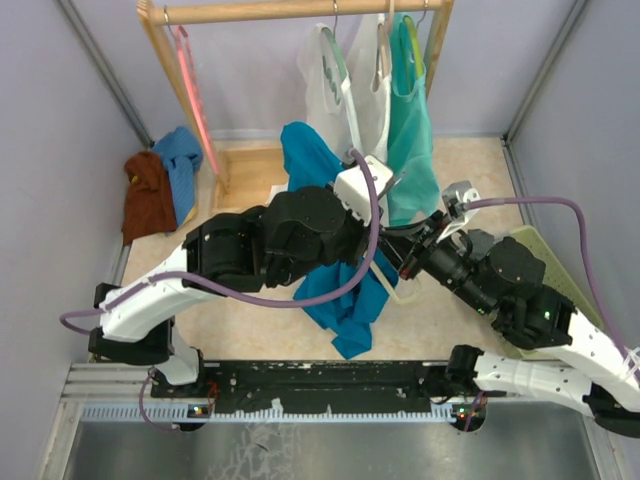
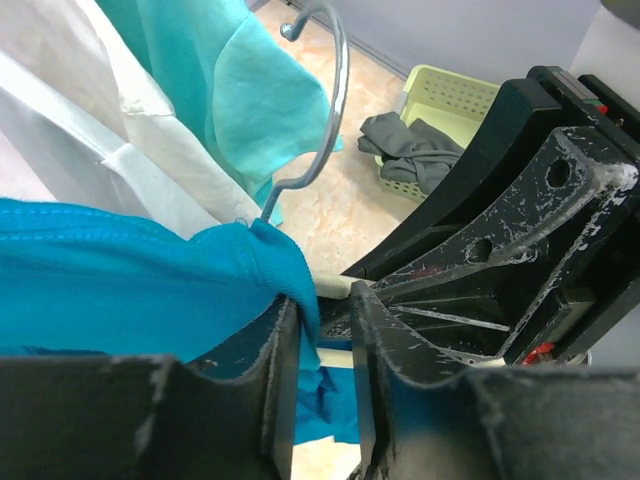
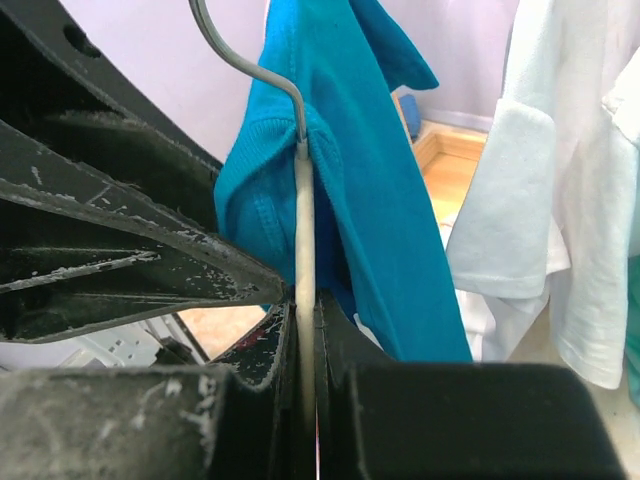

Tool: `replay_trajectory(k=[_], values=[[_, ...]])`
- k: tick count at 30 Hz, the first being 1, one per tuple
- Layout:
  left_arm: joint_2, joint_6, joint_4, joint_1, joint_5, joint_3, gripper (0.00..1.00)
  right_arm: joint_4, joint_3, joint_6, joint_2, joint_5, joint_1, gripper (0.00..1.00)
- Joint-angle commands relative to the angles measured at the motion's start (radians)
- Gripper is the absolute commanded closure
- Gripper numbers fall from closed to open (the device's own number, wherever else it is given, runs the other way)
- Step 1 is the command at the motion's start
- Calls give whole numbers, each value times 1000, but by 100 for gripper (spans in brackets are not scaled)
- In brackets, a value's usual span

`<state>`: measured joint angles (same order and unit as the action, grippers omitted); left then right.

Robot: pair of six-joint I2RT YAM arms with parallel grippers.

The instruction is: Place the t-shirt on the hanger

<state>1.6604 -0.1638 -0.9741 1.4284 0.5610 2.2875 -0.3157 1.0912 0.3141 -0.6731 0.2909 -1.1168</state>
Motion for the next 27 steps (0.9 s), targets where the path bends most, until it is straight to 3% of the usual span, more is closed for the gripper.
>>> replay_trajectory(k=[1, 17, 27], values=[[-27, 14, -12, 15, -33, -8, 66, 196, -38, -8, 60, -65, -5, 100], [-134, 97, 15, 17, -532, 60, 56, 146, -96, -17, 144, -286, -5, 100], [-182, 111, -7, 17, -522, 68, 52, 113, -121, -6, 167, -406, -5, 100]])
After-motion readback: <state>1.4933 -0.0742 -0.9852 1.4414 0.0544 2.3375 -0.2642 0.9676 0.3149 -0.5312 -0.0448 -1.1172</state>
